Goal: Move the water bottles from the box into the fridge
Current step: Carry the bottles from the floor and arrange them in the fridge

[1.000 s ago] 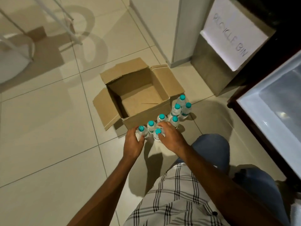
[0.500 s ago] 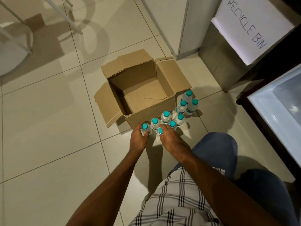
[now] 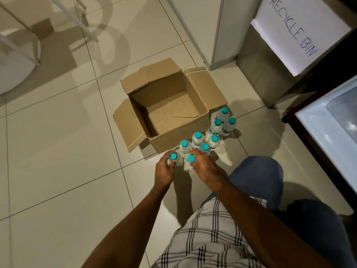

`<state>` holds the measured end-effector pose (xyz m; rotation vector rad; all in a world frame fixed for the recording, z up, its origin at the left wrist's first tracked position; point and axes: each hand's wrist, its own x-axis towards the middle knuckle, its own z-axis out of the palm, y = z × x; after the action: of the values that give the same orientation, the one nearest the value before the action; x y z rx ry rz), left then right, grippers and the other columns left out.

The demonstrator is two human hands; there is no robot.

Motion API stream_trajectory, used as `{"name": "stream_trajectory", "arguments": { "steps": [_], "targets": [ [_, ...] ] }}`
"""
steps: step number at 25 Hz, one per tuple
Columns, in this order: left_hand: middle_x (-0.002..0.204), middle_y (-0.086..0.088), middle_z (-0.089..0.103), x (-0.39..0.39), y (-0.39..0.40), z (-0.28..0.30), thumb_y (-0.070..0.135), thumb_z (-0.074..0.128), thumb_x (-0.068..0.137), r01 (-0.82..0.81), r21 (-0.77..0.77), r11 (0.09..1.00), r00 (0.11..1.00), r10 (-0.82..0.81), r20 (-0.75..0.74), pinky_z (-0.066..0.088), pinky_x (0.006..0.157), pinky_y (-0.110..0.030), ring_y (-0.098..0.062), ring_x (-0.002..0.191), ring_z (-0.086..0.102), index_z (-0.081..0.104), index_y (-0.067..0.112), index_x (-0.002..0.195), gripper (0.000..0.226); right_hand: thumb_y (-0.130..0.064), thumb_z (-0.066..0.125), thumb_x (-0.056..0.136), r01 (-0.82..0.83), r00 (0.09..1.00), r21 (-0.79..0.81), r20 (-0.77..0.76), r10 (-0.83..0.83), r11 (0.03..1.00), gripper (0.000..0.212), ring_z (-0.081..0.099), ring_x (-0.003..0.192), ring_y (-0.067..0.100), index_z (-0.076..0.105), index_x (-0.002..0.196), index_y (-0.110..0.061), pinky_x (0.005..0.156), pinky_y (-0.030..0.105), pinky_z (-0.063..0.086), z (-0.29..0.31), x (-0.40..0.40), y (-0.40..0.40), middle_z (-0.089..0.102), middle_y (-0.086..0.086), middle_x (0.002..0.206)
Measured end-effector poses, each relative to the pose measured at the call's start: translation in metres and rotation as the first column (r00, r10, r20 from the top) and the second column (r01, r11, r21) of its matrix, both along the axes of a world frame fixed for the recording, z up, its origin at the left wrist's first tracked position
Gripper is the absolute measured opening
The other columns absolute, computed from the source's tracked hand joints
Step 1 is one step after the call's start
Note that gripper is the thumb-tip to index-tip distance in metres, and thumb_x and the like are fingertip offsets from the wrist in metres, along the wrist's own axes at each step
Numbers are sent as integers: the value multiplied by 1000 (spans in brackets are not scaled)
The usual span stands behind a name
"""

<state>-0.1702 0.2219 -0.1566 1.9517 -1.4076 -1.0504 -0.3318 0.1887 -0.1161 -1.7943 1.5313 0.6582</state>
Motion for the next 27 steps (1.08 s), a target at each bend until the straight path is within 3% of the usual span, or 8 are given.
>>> {"name": "stream_trajectory", "arguments": {
  "steps": [1, 3, 4, 8, 18, 20, 23, 27],
  "targets": [
    [140, 0, 59, 0, 3, -2, 25, 57, 101, -2, 21, 1000, 1000, 2, -8, 36, 92, -3, -13, 122, 54, 56, 14, 138, 38, -22, 75, 86, -150, 988, -87, -57, 146, 985, 76, 37, 142, 37, 33, 149, -13, 114, 39, 40, -6, 1, 0, 40, 20, 149],
    [141, 1, 58, 0, 11, -2, 24, 58, 100, -18, 50, 999, 999, 20, -46, 33, 81, 8, -10, 122, 53, 56, 16, 138, 39, -15, 83, 78, -129, 991, -89, -52, 125, 988, 87, 36, 142, 40, 32, 148, -10, 116, 51, 37, -16, -2, 2, 40, 20, 149],
    [140, 1, 58, -1, 14, 0, 24, 58, 100, -12, 42, 999, 1000, 13, -26, 33, 78, 9, -8, 120, 53, 56, 16, 138, 39, -16, 83, 80, 37, 999, -70, -17, -38, 997, 82, 41, 139, 38, 34, 147, -10, 115, 50, 39, -9, -1, 1, 44, 18, 146],
    [135, 3, 61, -3, 23, 6, 24, 58, 100, 12, 45, 999, 998, -9, -62, 37, 72, 9, -10, 115, 57, 57, 18, 134, 34, -26, 72, 93, 322, 917, -164, 297, -265, 932, 50, 60, 123, 24, 48, 137, -24, 100, 40, 55, -7, 1, 13, 61, 4, 134],
    [132, 13, 61, -4, 14, 65, 35, 62, 97, 165, -123, 979, 979, -177, -99, 48, 79, -7, -5, 113, 58, 62, 25, 130, 35, -29, 80, 84, 472, 736, -216, 630, -248, 855, 49, 64, 113, 6, 60, 129, -29, 92, 26, 57, 37, -47, 23, 67, -9, 126],
    [131, 19, 62, -14, 5, 88, 36, 65, 95, 189, -163, 968, 970, -210, -122, 48, 79, -11, -1, 114, 57, 63, 29, 129, 35, -28, 81, 83, 522, 702, -231, 663, -260, 821, 51, 63, 106, 2, 61, 130, -24, 87, 15, 54, 53, -63, 23, 67, -7, 125],
    [113, 42, 61, -35, -14, 128, 29, 69, 92, 215, -188, 958, 931, -260, -256, 49, 71, -4, 14, 108, 57, 64, 46, 114, 28, -21, 83, 81, 636, 615, -255, 738, -279, 729, 47, 61, 102, -4, 63, 124, -19, 82, 7, 52, 77, -91, 23, 65, -11, 117],
    [111, 30, 68, -82, -47, 174, 27, 74, 88, 317, -229, 920, 877, -377, -297, 52, 74, -10, 10, 104, 62, 71, 38, 112, 27, -20, 85, 80, 767, 507, -228, 789, -347, 600, 53, 63, 103, -6, 63, 128, -18, 75, 3, 49, 117, -143, 26, 63, -15, 116]
  ]
}}
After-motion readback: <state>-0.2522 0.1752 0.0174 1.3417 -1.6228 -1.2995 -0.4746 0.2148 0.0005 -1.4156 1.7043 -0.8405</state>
